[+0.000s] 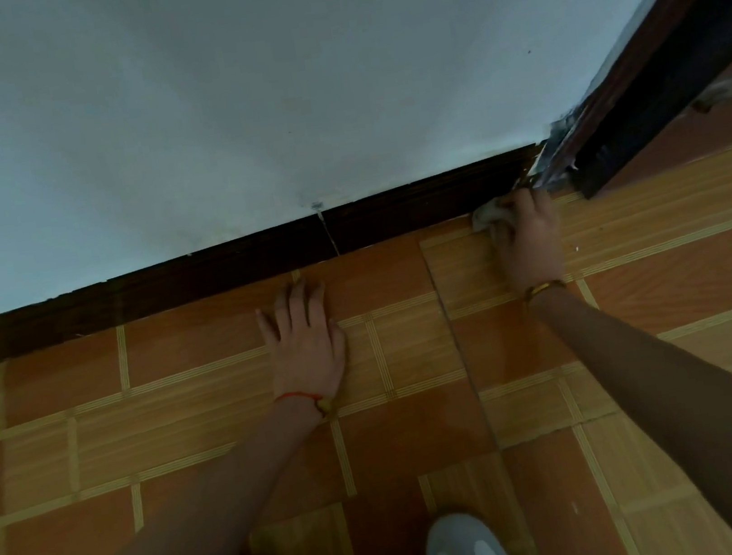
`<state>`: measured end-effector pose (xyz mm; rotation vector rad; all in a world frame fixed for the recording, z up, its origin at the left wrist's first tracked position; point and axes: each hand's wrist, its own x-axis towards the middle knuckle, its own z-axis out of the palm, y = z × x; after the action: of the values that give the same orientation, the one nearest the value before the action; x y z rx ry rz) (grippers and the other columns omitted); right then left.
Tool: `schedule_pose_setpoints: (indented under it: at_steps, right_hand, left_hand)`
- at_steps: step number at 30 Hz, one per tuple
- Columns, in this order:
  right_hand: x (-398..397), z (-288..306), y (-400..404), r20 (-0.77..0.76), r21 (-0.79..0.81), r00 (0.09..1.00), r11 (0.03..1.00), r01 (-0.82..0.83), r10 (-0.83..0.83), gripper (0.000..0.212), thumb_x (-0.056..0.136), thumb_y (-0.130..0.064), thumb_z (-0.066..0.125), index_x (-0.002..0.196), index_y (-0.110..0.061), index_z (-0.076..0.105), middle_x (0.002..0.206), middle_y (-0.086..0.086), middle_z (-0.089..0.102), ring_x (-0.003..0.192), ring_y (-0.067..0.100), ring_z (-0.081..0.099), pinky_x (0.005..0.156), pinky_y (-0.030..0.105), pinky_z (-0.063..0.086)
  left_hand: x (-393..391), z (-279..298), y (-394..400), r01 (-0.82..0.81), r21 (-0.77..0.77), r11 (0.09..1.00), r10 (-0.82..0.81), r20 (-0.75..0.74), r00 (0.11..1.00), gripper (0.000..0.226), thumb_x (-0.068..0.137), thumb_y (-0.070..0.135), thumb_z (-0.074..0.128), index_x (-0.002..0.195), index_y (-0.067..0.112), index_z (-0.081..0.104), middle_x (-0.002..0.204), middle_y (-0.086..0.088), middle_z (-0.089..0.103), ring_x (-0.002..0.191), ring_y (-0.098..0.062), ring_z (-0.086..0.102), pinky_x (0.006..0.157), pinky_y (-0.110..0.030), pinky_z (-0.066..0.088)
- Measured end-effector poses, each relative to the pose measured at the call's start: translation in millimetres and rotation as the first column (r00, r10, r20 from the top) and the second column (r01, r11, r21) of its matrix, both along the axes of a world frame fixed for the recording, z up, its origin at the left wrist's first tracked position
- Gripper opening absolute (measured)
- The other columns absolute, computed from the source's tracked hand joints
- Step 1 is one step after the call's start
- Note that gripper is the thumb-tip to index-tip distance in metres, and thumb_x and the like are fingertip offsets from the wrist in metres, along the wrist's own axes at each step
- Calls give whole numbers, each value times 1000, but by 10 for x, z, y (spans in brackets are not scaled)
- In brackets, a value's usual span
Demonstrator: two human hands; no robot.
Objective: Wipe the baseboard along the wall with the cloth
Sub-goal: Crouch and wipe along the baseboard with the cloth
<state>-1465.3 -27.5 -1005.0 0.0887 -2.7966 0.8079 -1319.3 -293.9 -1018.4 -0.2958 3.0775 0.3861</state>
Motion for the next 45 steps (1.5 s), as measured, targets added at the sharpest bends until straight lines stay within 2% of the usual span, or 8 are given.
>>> schedule_pose_setpoints:
  at_steps: [5,12,18,26,31,33,41,45]
  right_hand:
    - [16,33,-127,24,36,997,997,73,-74,32,77,7,59,108,0,56,113,21,53,104,37,49,90,47,45]
    - [372,32,-886,47,-30,953,954,-297,299,29,77,4,67,102,-8,61,105,11,56,95,25,53,80,32,46]
    - [347,326,-953,-4,-484,981,858,170,-196,22,81,-1,71,98,-7,59,100,2,54,87,7,51,74,0,37]
    - [537,500,-1466,-172,-508,985,855,-99,12,20,80,3,69,97,-2,59,101,7,55,91,11,55,76,16,47]
    - [302,530,-1002,-124,-568,924,789,234,-363,21,81,0,68,100,-5,59,101,3,57,90,5,53,78,11,45]
    - [251,557,-910,-144,-567,902,781,262,-408,21,81,0,67,100,-6,59,101,3,58,90,7,54,78,9,43]
    - [560,505,-1495,-189,-447,980,882,-148,68,26,77,6,68,100,-4,60,105,4,54,95,19,56,77,29,52]
    - [502,500,-1402,-212,-439,977,890,-123,30,26,77,8,68,99,-4,61,104,3,54,94,15,56,78,24,51]
  left_hand:
    - [6,31,63,55,37,998,-55,-8,998,58,95,33,27,147,13,41,151,-15,40,143,-34,27,119,-65,16]
    - [-73,-85,158,75,40,996,-74,-15,997,55,95,31,30,145,11,44,150,-18,40,141,-36,30,116,-66,22]
    - [-47,-203,157,86,9,996,-86,-53,995,54,99,30,32,149,12,40,152,-17,39,144,-36,31,118,-65,18]
    - [-43,-221,136,94,13,995,-93,-70,993,55,98,32,32,149,12,40,152,-17,40,144,-38,32,116,-66,20]
    - [-29,-221,130,100,11,995,-99,-62,993,55,99,31,33,150,13,38,155,-15,37,145,-36,31,118,-65,17]
    - [-24,-216,135,101,14,995,-100,-62,993,55,99,31,32,150,13,38,155,-15,36,145,-36,30,118,-65,17]
    - [-28,-208,132,100,-2,995,-100,-55,993,56,100,34,29,150,12,38,154,-17,38,145,-37,30,118,-65,18]
    - [-30,-207,121,100,21,995,-98,-74,992,55,100,34,30,150,12,39,154,-16,38,145,-37,30,118,-64,17]
